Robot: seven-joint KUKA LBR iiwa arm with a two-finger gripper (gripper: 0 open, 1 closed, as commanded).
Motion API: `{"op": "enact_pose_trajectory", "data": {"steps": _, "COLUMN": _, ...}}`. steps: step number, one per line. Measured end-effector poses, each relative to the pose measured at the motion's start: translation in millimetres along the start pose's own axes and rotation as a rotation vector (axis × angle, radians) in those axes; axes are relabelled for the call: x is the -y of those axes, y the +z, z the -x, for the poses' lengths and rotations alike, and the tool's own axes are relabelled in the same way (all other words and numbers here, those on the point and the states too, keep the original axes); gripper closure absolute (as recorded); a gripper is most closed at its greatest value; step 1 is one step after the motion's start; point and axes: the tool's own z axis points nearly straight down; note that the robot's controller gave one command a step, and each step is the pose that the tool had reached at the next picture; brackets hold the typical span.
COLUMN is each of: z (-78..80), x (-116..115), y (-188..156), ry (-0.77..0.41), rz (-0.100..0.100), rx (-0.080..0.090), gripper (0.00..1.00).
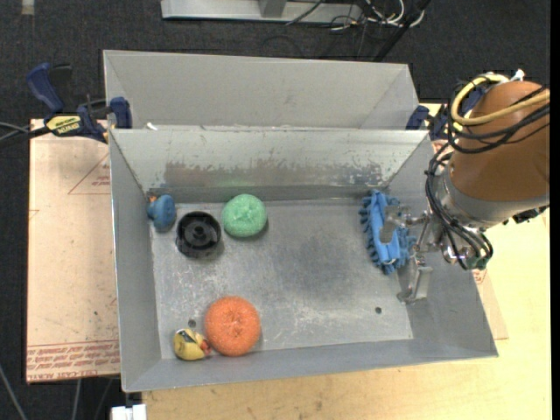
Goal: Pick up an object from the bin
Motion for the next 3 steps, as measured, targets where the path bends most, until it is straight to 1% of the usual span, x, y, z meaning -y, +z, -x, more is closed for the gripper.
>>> {"op": "enact_pose_trajectory", "data": {"steps": 1, "z": 1.4, "x": 0, "y": -5, "ry": -0.003, "rz": -0.001, "rx": 0.008, "gripper": 0.0}}
{"op": "enact_pose_trajectory", "data": {"steps": 2, "z": 44.2, "x": -8, "y": 23, "ry": 0.042, "rz": -0.002, "rx": 0.016, "gripper": 0.0}}
{"op": "enact_pose_trajectory", "data": {"steps": 3, "z": 63.2, "x": -11, "y": 52, "ry": 0.005, "rz": 0.0, "rx": 0.01, "gripper": 0.0}}
